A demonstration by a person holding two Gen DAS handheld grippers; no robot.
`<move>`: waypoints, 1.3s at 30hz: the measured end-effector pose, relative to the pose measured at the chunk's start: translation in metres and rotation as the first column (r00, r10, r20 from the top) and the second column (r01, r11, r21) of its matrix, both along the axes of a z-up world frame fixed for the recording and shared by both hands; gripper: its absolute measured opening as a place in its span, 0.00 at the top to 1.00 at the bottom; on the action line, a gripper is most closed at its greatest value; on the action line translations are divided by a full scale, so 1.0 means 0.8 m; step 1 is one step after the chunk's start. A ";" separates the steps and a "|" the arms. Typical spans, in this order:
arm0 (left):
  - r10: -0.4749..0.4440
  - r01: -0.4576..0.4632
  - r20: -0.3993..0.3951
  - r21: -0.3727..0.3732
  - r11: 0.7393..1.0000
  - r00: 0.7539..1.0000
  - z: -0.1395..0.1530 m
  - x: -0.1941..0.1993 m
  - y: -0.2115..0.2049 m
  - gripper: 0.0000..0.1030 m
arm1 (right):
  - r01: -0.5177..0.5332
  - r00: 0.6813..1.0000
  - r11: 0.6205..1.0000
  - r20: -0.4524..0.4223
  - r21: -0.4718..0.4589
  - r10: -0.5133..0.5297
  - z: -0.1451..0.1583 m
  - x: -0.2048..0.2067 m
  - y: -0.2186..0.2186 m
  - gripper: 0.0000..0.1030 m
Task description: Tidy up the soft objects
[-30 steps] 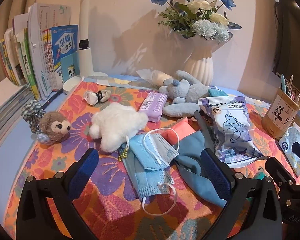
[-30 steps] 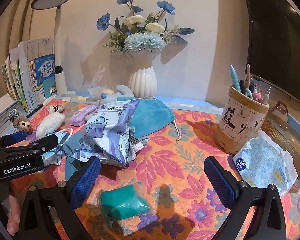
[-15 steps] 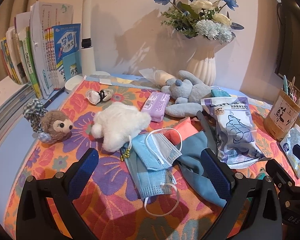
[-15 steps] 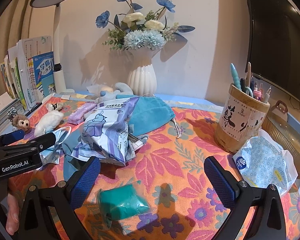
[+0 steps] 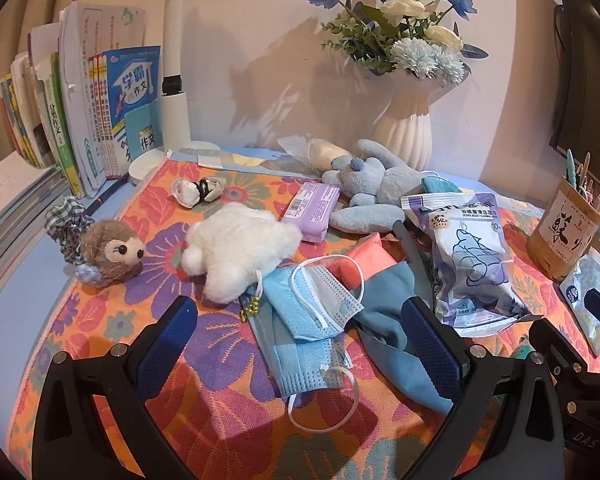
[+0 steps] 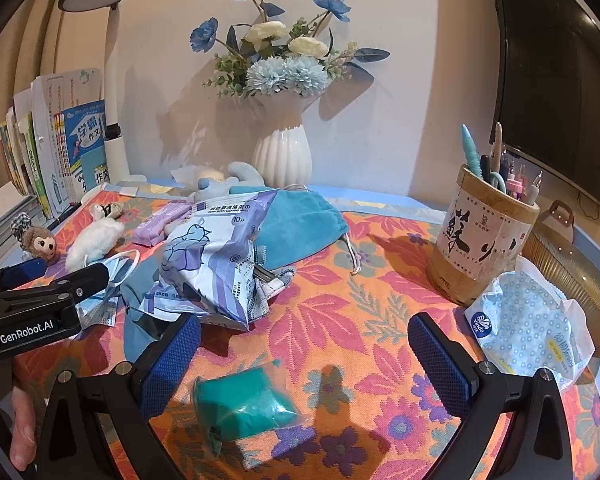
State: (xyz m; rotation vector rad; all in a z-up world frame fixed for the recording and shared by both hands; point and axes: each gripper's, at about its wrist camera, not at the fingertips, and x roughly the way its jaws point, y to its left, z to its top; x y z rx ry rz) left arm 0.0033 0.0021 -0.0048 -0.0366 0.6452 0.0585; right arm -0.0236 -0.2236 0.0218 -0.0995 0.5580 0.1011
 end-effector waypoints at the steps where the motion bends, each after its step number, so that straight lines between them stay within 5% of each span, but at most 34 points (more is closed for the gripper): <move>1: 0.001 -0.001 0.007 -0.001 1.000 1.000 0.000 0.000 0.000 0.01 | 0.000 1.000 1.000 0.009 0.000 0.000 0.000 -0.001 -0.001 0.00; 25: -0.007 0.007 0.006 -0.024 1.000 1.000 -0.002 0.003 -0.001 0.01 | 0.025 1.000 1.000 -0.002 -0.019 -0.025 -0.002 0.002 0.004 0.00; 31: -0.006 0.006 0.000 -0.023 1.000 1.000 -0.001 0.004 0.000 0.01 | 0.020 0.998 0.995 -0.063 -0.099 -0.026 -0.002 0.003 0.009 0.00; 36: 0.034 -0.034 0.003 -0.044 0.998 0.999 0.005 -0.005 0.009 0.01 | 0.023 0.999 0.999 -0.044 -0.027 -0.025 0.000 0.002 0.002 0.00; 39: 0.000 -0.003 -0.023 -0.125 0.992 1.000 0.009 -0.028 0.029 0.01 | 0.046 0.998 0.999 -0.035 0.018 -0.045 0.005 -0.002 -0.011 0.00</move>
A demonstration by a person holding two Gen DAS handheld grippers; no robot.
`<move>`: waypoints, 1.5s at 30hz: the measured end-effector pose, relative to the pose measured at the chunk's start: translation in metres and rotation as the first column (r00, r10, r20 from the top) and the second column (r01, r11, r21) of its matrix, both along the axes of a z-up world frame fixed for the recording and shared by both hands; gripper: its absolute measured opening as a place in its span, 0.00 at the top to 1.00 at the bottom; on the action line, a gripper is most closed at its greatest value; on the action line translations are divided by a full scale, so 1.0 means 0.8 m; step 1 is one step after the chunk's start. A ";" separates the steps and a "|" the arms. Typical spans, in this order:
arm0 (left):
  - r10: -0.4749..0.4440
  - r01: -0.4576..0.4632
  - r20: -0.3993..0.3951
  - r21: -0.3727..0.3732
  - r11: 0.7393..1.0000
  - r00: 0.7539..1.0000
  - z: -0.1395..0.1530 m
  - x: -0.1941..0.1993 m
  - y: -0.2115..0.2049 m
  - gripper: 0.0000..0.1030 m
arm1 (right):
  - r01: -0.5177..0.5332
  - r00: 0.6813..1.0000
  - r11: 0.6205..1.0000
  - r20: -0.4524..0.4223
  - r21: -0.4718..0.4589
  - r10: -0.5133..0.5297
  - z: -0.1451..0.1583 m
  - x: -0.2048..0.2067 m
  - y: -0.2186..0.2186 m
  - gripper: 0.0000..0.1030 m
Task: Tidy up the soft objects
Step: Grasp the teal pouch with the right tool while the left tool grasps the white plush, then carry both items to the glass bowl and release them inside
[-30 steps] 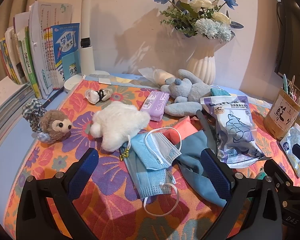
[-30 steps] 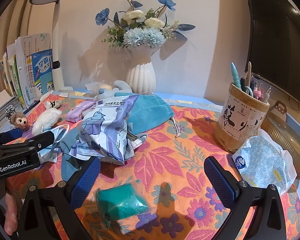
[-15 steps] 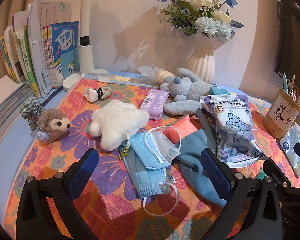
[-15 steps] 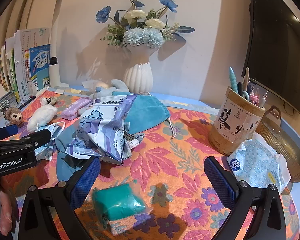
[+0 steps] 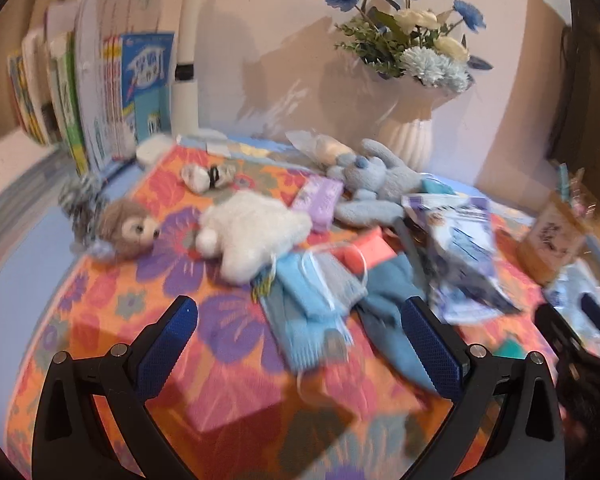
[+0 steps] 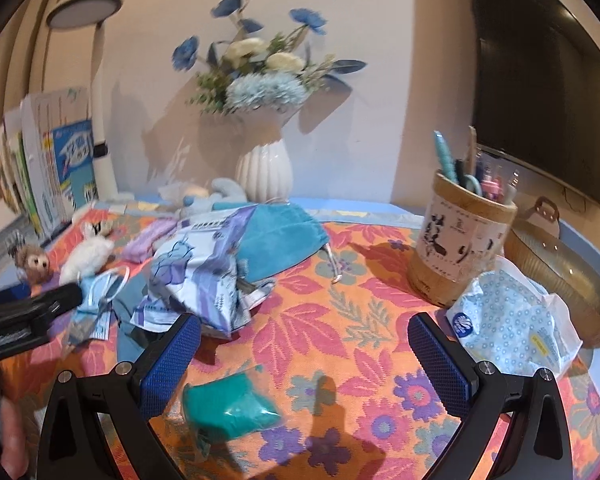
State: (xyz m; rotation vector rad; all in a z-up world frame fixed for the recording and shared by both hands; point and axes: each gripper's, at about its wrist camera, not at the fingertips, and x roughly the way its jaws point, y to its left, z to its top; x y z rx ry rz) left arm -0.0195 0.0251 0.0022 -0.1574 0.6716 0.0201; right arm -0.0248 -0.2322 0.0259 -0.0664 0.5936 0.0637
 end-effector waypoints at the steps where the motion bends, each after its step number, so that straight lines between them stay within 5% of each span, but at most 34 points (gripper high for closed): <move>1: 0.002 -0.003 -0.012 -0.018 1.000 1.000 0.001 -0.008 0.008 0.01 | 0.008 1.000 1.000 0.005 0.018 -0.008 0.002 -0.001 -0.007 0.00; 6: -0.025 0.013 -0.130 -0.093 0.996 0.991 0.001 -0.031 0.058 0.01 | -0.044 0.992 0.991 -0.115 0.125 0.059 -0.002 0.005 -0.027 0.00; 12: -0.028 -0.008 -0.165 -0.214 0.977 0.986 0.012 -0.014 0.082 0.01 | -0.188 0.953 0.950 -0.188 0.250 0.238 0.001 -0.001 -0.045 0.00; 16: -0.071 0.041 -0.163 -0.185 0.982 0.984 0.026 0.019 0.050 0.01 | -0.218 0.931 0.937 -0.228 0.274 0.284 -0.004 0.001 -0.049 0.00; 21: -0.011 -0.021 -0.213 -0.147 0.989 0.977 0.014 0.076 0.043 0.01 | -0.228 0.895 0.923 -0.306 0.311 0.325 -0.017 -0.001 -0.062 0.00; 26: 0.096 -0.103 -0.187 -0.031 0.994 0.978 -0.011 0.105 0.045 0.01 | -0.207 0.877 0.919 -0.352 0.336 0.327 -0.029 -0.001 -0.065 0.00; 29: 0.096 -0.118 -0.193 -0.108 0.987 0.976 -0.029 0.100 0.059 0.03 | -0.237 0.860 0.919 -0.371 0.316 0.350 -0.033 0.002 -0.040 0.00; 31: 0.090 -0.111 -0.133 -0.159 0.981 0.987 -0.022 0.093 0.069 0.03 | -0.253 0.868 0.942 -0.378 0.221 0.322 -0.038 0.004 -0.013 0.01; 34: 0.109 -0.128 -0.135 -0.145 0.981 0.985 -0.022 0.094 0.070 0.03 | -0.253 0.888 0.959 -0.363 0.128 0.283 -0.042 0.010 0.003 0.17; 37: 0.087 -0.104 -0.141 -0.118 0.988 0.986 -0.024 0.104 0.059 0.03 | -0.255 0.895 0.957 -0.340 0.140 0.289 -0.042 0.021 0.002 0.45; 38: 0.088 -0.101 -0.133 -0.098 0.990 0.987 -0.024 0.106 0.054 0.03 | -0.261 0.897 0.956 -0.333 0.132 0.290 -0.042 0.025 0.001 0.46; 39: 0.092 -0.102 -0.128 -0.072 0.992 0.988 -0.024 0.108 0.050 0.06 | -0.265 0.897 0.956 -0.332 0.125 0.292 -0.044 0.026 0.001 0.47; 41: 0.077 -0.086 -0.140 -0.057 0.995 0.987 -0.028 0.111 0.044 0.31 | -0.261 0.891 0.955 -0.346 0.141 0.294 -0.048 0.031 0.001 0.47; 45: 0.079 -0.084 -0.093 -0.053 0.995 0.992 -0.025 0.101 0.043 0.51 | -0.283 0.895 0.949 -0.318 0.141 0.314 -0.044 0.026 0.004 0.48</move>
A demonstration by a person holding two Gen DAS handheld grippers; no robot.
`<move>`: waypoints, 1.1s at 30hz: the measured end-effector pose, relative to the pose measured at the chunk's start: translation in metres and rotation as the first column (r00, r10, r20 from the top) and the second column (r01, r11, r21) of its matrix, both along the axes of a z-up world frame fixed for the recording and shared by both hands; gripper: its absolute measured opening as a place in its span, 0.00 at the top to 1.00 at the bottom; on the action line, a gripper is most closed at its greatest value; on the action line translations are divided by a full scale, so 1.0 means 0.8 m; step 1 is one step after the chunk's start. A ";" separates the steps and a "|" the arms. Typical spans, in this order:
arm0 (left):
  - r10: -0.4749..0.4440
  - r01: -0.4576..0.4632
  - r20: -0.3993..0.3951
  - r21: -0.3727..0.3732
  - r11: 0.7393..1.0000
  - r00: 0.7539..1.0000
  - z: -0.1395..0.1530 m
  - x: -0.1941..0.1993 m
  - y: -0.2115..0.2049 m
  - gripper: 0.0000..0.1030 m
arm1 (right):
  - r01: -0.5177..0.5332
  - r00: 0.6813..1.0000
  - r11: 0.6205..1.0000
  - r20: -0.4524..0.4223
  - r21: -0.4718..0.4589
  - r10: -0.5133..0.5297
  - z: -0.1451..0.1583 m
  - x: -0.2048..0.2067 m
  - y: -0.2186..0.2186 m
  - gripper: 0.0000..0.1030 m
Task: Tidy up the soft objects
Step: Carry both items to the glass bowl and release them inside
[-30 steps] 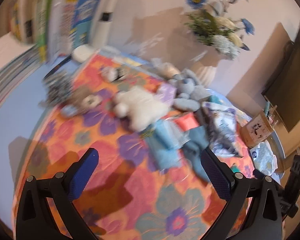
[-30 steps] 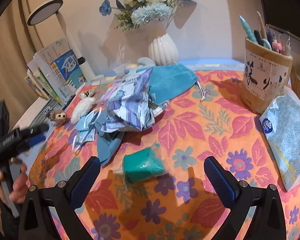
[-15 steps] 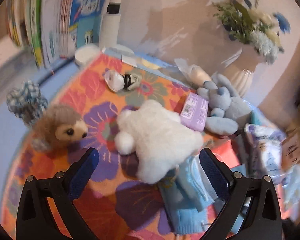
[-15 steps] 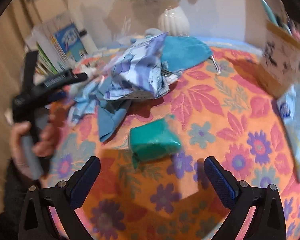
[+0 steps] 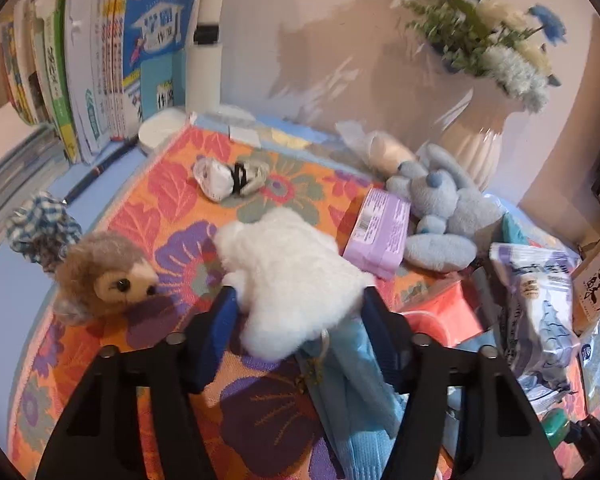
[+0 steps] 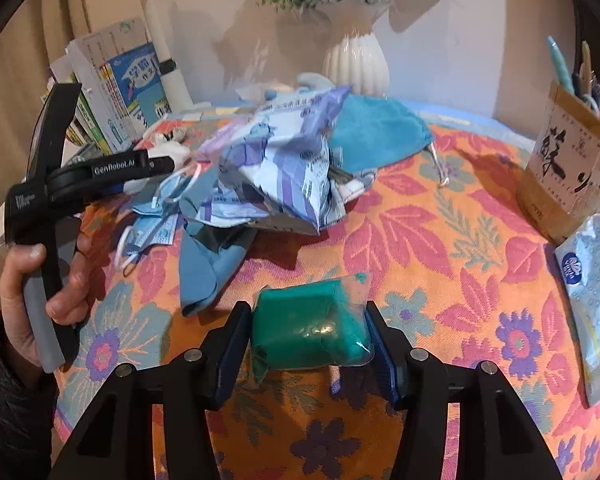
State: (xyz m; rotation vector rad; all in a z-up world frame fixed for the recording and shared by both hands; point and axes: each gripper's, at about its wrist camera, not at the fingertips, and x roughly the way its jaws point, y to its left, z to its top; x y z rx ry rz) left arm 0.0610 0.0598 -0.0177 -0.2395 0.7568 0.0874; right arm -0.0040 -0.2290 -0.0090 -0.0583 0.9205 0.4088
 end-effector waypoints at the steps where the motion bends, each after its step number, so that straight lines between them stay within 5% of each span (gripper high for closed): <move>1: -0.002 0.002 0.012 -0.004 1.000 1.000 0.001 -0.003 0.001 0.54 | 0.002 1.000 1.000 0.012 0.003 -0.002 0.002 -0.002 -0.001 0.48; 3: -0.010 0.010 0.026 -0.017 1.000 1.000 0.004 -0.007 0.002 0.59 | 0.010 0.999 1.000 0.043 0.021 -0.011 0.007 -0.007 -0.005 0.47; 7: -0.049 0.050 0.027 -0.025 0.998 0.998 0.008 -0.010 -0.003 0.86 | 0.033 0.995 0.996 0.095 0.089 -0.042 0.019 -0.017 -0.020 0.48; 9: -0.043 0.043 -0.003 -0.018 0.999 0.999 0.008 -0.008 -0.004 0.85 | 0.045 0.994 0.992 0.098 0.120 -0.057 0.022 -0.019 -0.028 0.48; 10: -0.042 0.041 -0.030 -0.020 0.999 0.999 0.007 -0.003 -0.004 0.75 | 0.047 0.994 0.990 0.094 0.131 -0.059 0.022 -0.019 -0.031 0.47; 11: -0.037 0.034 -0.083 -0.029 0.999 0.996 0.004 0.004 -0.003 0.47 | 0.048 0.994 0.989 0.089 0.137 -0.060 0.023 -0.020 -0.031 0.47; 13: -0.004 -0.009 -0.146 -0.091 0.996 0.989 0.000 0.016 0.008 0.09 | 0.050 0.995 0.989 0.084 0.140 -0.062 0.022 -0.020 -0.032 0.47; 14: 0.002 -0.018 -0.125 -0.122 0.992 0.992 0.001 0.016 0.012 0.03 | 0.049 0.995 0.990 0.083 0.134 -0.061 0.022 -0.020 -0.030 0.47; 18: 0.031 -0.053 -0.142 -0.155 0.986 0.989 0.003 0.038 0.017 0.03 | 0.034 0.995 0.994 0.086 0.108 -0.044 0.020 -0.021 -0.023 0.47; 19: 0.045 -0.069 -0.167 -0.141 0.988 0.985 0.001 0.048 0.016 0.04 | 0.028 0.995 0.994 0.093 0.107 -0.038 0.021 -0.023 -0.022 0.47; 22: 0.035 -0.067 -0.235 -0.126 0.990 0.971 -0.014 0.073 0.013 0.46 | 0.021 0.994 0.993 0.101 0.113 -0.032 0.021 -0.024 -0.023 0.47; 23: 0.043 -0.065 -0.217 -0.099 0.993 0.975 -0.011 0.075 0.011 0.53 | 0.020 0.995 0.993 0.097 0.117 -0.031 0.021 -0.024 -0.023 0.47; 30: -0.023 0.017 -0.048 -0.122 0.992 0.999 0.049 0.024 -0.011 0.59 | 0.015 0.992 0.986 0.121 0.169 -0.036 0.026 -0.028 -0.032 0.47; 33: -0.111 0.112 0.024 -0.068 0.991 0.994 0.094 -0.004 -0.052 0.59 | 0.072 0.987 0.984 0.133 0.160 -0.094 0.030 -0.024 -0.034 0.48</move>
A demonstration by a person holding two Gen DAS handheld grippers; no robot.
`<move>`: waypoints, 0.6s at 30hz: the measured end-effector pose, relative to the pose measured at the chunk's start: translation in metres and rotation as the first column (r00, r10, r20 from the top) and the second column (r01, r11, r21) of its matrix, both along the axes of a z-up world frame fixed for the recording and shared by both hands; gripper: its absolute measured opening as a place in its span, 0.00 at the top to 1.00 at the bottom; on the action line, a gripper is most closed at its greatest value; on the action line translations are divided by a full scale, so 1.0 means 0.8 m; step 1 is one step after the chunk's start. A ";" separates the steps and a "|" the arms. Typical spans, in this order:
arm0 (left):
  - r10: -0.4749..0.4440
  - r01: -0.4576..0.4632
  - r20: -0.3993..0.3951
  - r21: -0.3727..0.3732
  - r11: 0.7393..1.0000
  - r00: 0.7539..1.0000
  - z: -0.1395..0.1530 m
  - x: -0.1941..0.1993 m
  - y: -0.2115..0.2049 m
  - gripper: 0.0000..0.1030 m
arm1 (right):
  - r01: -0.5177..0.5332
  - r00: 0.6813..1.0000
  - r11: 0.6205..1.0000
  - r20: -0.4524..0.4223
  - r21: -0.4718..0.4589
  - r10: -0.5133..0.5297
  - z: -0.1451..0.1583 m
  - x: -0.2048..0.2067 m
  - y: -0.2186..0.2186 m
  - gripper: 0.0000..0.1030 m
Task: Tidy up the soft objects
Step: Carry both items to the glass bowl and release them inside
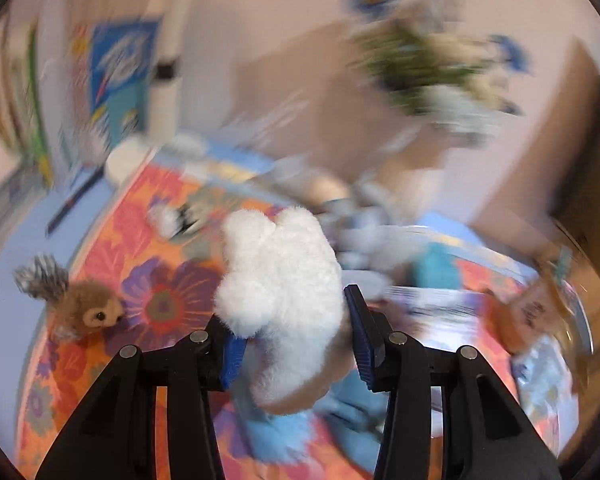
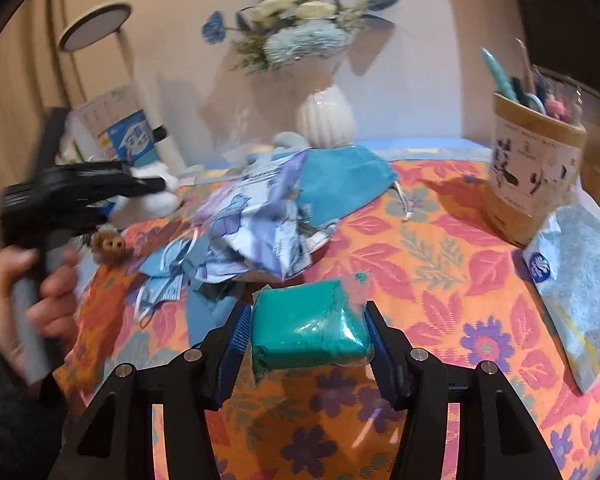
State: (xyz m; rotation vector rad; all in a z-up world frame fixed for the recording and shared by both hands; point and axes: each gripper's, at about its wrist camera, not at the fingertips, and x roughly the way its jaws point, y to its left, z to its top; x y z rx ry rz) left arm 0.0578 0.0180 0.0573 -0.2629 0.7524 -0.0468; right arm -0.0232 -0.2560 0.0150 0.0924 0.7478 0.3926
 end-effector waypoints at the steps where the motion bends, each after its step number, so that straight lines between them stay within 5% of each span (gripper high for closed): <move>1: -0.031 0.031 0.026 0.016 0.999 0.999 0.013 -0.008 -0.015 0.59 | 0.022 1.000 1.000 -0.008 0.005 -0.022 0.000 0.002 -0.003 0.48; 9: -0.289 0.286 0.162 0.040 0.957 0.944 0.098 -0.041 -0.174 0.59 | 0.164 0.982 0.982 0.078 0.095 -0.172 0.066 -0.014 -0.084 0.48; 18: -0.512 0.507 0.207 0.080 0.858 0.834 0.142 -0.019 -0.371 0.58 | 0.431 0.873 0.898 0.210 0.093 -0.441 0.168 -0.029 -0.213 0.47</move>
